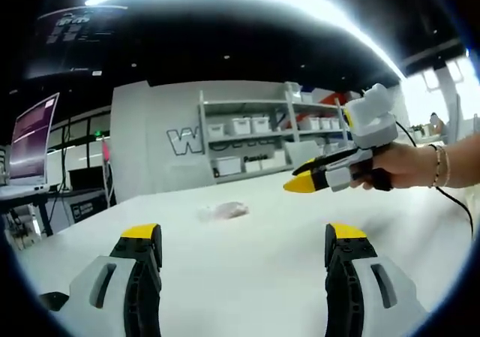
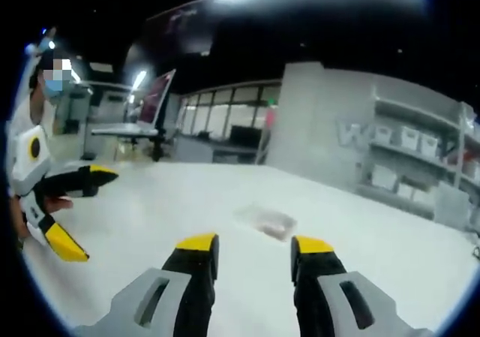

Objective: Open the resealable bag by pulling the two sides of the seal apart until the entire bag opening is separated and visibly accessible.

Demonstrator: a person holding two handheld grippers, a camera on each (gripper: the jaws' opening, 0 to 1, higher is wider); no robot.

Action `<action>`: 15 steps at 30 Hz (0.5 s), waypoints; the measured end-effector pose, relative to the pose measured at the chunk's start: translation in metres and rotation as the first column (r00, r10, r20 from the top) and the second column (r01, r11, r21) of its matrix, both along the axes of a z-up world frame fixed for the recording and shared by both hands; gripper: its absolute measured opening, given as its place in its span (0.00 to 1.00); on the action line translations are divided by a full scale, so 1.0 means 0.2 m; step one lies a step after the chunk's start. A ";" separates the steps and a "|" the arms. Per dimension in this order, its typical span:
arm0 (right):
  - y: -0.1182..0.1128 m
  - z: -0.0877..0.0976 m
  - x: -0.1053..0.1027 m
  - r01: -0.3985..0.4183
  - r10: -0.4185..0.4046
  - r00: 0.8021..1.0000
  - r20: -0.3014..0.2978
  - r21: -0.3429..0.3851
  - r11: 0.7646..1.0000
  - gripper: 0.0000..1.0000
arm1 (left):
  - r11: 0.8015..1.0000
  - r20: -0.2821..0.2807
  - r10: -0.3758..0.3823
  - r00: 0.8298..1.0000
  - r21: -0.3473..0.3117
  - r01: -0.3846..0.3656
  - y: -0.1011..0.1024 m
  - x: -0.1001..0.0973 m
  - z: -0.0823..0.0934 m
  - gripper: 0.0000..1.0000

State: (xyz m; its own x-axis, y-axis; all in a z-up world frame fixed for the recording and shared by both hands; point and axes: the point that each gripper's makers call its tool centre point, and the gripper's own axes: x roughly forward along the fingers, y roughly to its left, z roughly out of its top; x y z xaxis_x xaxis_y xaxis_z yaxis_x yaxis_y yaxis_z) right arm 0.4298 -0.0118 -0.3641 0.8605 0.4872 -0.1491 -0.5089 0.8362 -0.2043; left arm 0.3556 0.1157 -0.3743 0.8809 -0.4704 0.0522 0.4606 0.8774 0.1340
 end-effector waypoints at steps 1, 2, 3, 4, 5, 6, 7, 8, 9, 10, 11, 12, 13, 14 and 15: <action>0.00 0.00 0.00 -0.001 0.001 1.000 -0.002 -0.001 1.000 0.36 | 1.000 0.000 0.000 1.000 0.000 0.000 0.00 0.00 0.00 0.88; 0.00 -0.01 0.01 0.000 0.000 1.000 -0.003 -0.003 1.000 0.36 | 1.000 0.000 0.000 1.000 0.000 0.000 0.00 0.00 0.00 0.88; 0.00 -0.01 0.01 0.000 0.000 1.000 -0.004 -0.006 1.000 0.36 | 1.000 0.000 0.000 1.000 0.000 0.000 0.00 0.00 -0.01 0.88; 0.00 -0.01 0.01 -0.001 0.001 1.000 -0.005 -0.008 1.000 0.36 | 1.000 -0.002 0.000 1.000 -0.001 0.000 0.00 0.00 -0.01 0.88; 0.00 -0.01 0.02 0.000 0.000 1.000 -0.006 -0.009 1.000 0.36 | 1.000 -0.002 0.000 1.000 -0.002 0.000 0.00 0.01 -0.01 0.88; 0.01 -0.01 0.02 0.000 0.000 1.000 -0.006 -0.006 1.000 0.36 | 1.000 -0.003 0.000 1.000 -0.003 0.000 0.01 0.01 -0.02 0.88; 0.01 -0.01 0.03 0.001 -0.001 1.000 -0.007 -0.004 1.000 0.36 | 1.000 -0.003 0.001 1.000 -0.004 -0.001 0.01 0.01 -0.02 0.88; 0.01 -0.01 0.04 0.002 -0.002 1.000 -0.007 -0.005 1.000 0.36 | 1.000 -0.003 0.002 1.000 -0.005 -0.002 0.01 0.01 -0.02 0.88; 0.01 -0.02 0.04 0.003 -0.003 1.000 -0.007 -0.005 1.000 0.36 | 1.000 -0.003 0.003 1.000 -0.006 -0.003 0.01 0.02 -0.02 0.88; 0.01 -0.02 0.05 0.002 -0.002 1.000 -0.009 -0.007 1.000 0.35 | 1.000 -0.004 0.004 1.000 -0.006 -0.004 0.01 0.02 -0.02 0.88; 0.01 -0.02 0.07 0.001 -0.001 1.000 -0.009 -0.008 1.000 0.35 | 1.000 -0.004 0.004 1.000 -0.007 -0.004 0.01 0.02 -0.02 0.88; 0.01 -0.03 0.07 0.001 -0.001 1.000 -0.012 -0.010 1.000 0.35 | 1.000 -0.004 0.005 1.000 -0.007 -0.005 0.02 0.03 -0.02 0.88; 0.01 -0.03 0.08 0.000 0.000 1.000 -0.011 -0.012 1.000 0.35 | 1.000 -0.004 0.005 1.000 -0.008 -0.005 0.02 0.03 -0.02 0.88; 0.02 -0.03 0.08 -0.002 0.002 1.000 -0.013 -0.012 1.000 0.34 | 1.000 -0.004 0.005 1.000 -0.008 -0.005 0.02 0.03 -0.02 0.88; 0.02 -0.04 0.08 -0.004 0.003 1.000 -0.015 -0.013 1.000 0.34 | 1.000 -0.004 0.005 1.000 -0.008 -0.005 0.02 0.03 -0.02 0.88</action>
